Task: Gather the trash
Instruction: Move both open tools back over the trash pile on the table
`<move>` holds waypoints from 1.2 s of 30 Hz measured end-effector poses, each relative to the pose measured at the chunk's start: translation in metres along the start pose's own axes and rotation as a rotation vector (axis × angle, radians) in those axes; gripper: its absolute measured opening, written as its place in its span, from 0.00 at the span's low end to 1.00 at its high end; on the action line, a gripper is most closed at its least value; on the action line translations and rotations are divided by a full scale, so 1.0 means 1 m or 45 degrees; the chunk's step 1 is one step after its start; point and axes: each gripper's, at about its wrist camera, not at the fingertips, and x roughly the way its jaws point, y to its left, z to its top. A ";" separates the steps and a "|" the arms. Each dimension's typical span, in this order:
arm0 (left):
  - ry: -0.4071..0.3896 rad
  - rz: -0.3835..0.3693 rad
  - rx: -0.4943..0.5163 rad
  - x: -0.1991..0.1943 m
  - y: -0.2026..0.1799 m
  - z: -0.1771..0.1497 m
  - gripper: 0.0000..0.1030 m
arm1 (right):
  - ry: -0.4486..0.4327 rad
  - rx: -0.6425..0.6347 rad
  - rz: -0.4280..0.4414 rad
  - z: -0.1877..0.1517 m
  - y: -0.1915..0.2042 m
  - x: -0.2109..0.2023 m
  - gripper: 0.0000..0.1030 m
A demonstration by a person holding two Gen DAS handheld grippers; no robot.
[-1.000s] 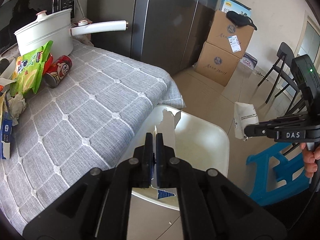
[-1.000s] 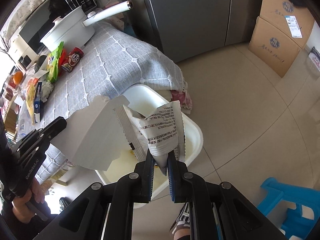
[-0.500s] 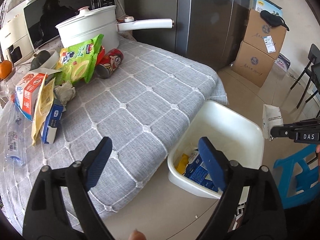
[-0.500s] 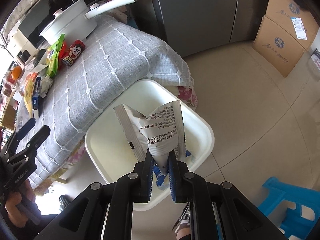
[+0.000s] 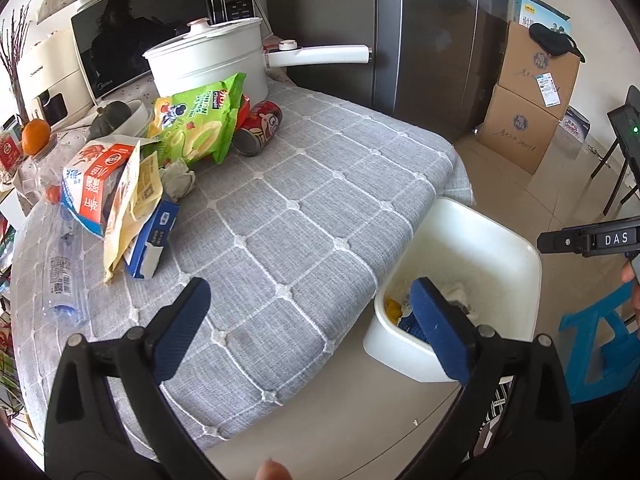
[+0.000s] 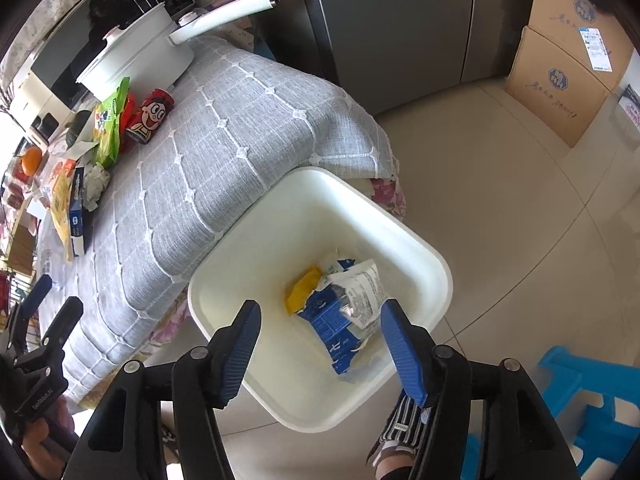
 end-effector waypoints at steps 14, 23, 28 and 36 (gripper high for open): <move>0.030 0.073 -0.023 -0.011 0.034 -0.008 0.99 | -0.024 -0.073 -0.053 0.003 0.026 -0.002 0.76; 0.071 0.095 -0.173 -0.024 0.091 -0.009 0.99 | -0.045 -0.158 -0.038 0.011 0.063 0.000 0.79; 0.088 0.081 -0.327 -0.030 0.146 -0.001 0.99 | -0.081 -0.205 -0.025 0.022 0.096 0.002 0.80; 0.129 0.187 -0.594 -0.010 0.253 -0.003 0.99 | -0.139 -0.233 0.078 0.049 0.166 0.019 0.81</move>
